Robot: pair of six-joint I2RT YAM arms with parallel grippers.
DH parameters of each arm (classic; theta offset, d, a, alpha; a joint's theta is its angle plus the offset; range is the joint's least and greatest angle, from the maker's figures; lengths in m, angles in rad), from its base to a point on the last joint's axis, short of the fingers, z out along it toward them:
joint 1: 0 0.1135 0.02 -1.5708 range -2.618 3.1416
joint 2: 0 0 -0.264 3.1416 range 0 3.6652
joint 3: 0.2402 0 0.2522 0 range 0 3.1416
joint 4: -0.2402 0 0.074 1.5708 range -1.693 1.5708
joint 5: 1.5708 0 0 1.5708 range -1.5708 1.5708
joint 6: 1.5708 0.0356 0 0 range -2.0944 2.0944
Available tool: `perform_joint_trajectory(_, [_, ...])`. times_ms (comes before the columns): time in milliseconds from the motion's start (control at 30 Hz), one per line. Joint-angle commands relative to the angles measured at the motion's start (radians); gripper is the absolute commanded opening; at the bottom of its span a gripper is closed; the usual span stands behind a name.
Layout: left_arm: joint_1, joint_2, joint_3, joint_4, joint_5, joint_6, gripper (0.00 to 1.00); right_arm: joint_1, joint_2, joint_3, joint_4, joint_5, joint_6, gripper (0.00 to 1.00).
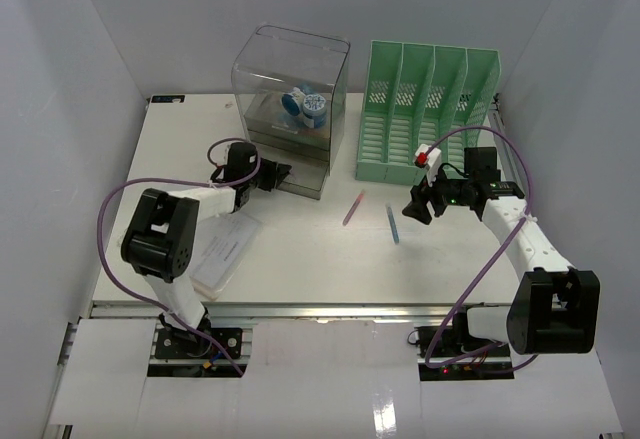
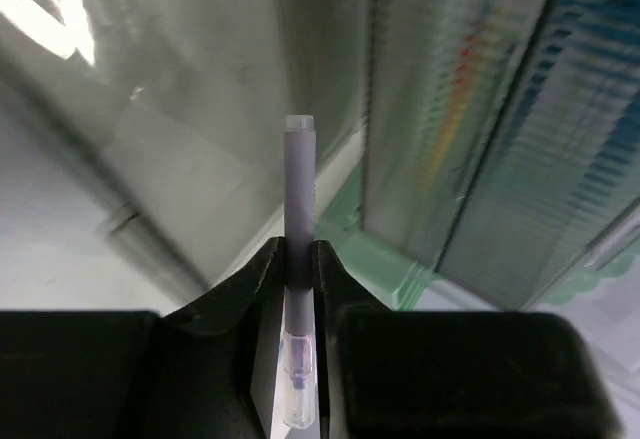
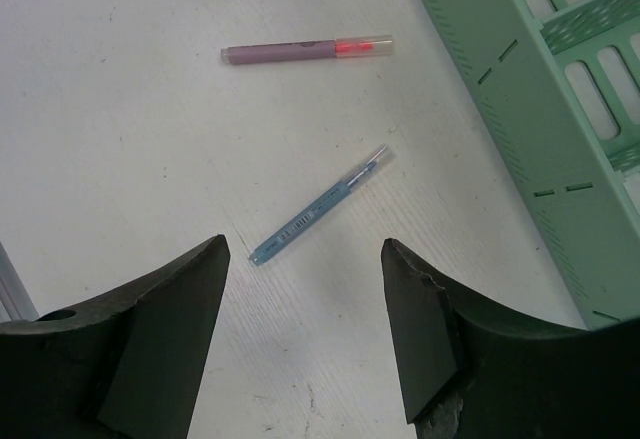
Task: Organize the desk
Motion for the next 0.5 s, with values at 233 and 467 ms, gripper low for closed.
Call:
perform_joint_trajectory(233, [0.021, 0.000, 0.050, 0.082, -0.021, -0.082, 0.60, -0.004, 0.098, 0.038, -0.050, -0.001, 0.031, 0.70])
perform_joint_trajectory(467, [0.052, -0.116, -0.011, 0.134, 0.004, 0.097, 0.73, 0.052, 0.123, 0.028, -0.006, 0.081, 0.115, 0.70])
